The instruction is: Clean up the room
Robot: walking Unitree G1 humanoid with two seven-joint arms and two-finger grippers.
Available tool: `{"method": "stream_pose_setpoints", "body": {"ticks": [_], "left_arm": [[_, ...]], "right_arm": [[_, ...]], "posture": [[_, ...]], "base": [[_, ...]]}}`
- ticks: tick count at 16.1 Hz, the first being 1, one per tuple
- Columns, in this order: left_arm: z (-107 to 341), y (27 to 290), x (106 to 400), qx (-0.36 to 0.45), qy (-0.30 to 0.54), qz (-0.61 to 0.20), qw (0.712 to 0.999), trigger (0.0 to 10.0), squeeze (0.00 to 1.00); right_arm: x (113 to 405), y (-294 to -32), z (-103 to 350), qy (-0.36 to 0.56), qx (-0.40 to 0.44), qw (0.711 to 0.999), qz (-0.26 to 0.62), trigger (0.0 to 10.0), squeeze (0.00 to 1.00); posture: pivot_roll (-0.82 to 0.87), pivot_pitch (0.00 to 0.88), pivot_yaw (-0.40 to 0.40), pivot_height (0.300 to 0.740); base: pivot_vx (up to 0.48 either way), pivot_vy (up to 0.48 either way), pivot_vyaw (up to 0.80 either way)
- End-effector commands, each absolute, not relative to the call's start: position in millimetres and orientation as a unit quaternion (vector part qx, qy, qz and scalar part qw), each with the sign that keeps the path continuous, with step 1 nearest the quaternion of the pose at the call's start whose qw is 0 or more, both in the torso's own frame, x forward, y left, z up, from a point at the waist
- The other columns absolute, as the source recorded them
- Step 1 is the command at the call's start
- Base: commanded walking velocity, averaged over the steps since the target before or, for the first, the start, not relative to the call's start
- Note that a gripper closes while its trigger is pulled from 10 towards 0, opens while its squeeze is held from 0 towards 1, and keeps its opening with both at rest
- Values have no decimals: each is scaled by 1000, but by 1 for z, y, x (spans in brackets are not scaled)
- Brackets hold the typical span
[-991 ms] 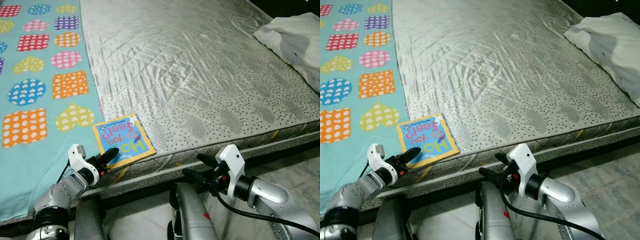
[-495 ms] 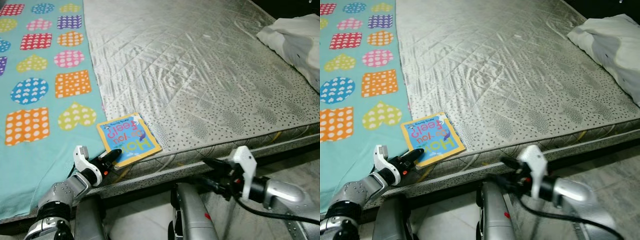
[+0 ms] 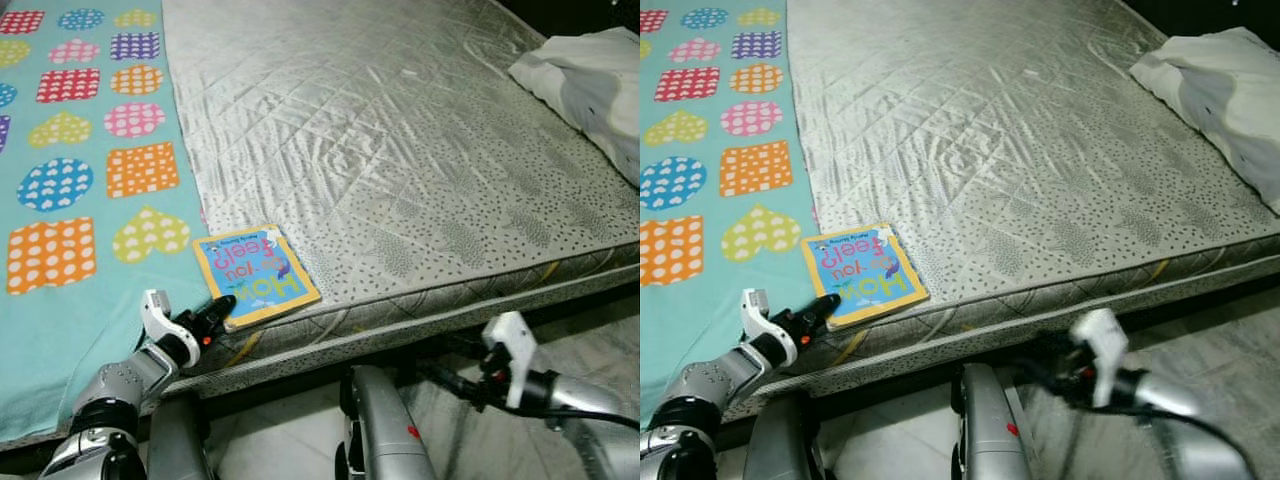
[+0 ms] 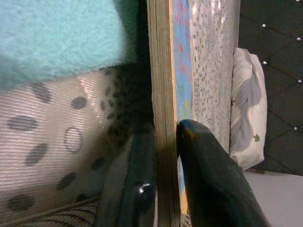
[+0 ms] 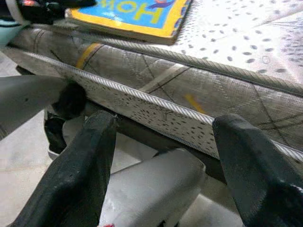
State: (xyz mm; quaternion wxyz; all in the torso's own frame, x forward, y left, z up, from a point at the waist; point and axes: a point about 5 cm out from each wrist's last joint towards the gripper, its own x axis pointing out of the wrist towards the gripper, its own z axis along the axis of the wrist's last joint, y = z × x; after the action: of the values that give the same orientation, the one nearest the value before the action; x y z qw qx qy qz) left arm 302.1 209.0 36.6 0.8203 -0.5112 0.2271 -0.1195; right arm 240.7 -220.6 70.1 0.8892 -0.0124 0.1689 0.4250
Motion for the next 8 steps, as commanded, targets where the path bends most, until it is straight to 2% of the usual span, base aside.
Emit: {"method": "stream_pose_setpoints", "body": {"ticks": [1, 4, 8], "left_arm": [[37, 205, 303, -515, 228, -128, 816, 0, 0], [37, 205, 304, -514, 226, -131, 817, 0, 0], [47, 204, 312, -504, 194, -145, 829, 0, 0]], "right_arm": [[238, -224, 58, 180, -19, 890, 419, 10000, 0], [239, -197, 40, 175, -20, 889, 422, 10000, 0], [243, -199, 25, 165, -19, 905, 392, 10000, 0]], "posture": [[-240, 151, -86, 550], [-239, 149, -82, 550], [-230, 127, -70, 550]], "base": [[0, 0, 0], [0, 0, 0], [0, 0, 0]]}}
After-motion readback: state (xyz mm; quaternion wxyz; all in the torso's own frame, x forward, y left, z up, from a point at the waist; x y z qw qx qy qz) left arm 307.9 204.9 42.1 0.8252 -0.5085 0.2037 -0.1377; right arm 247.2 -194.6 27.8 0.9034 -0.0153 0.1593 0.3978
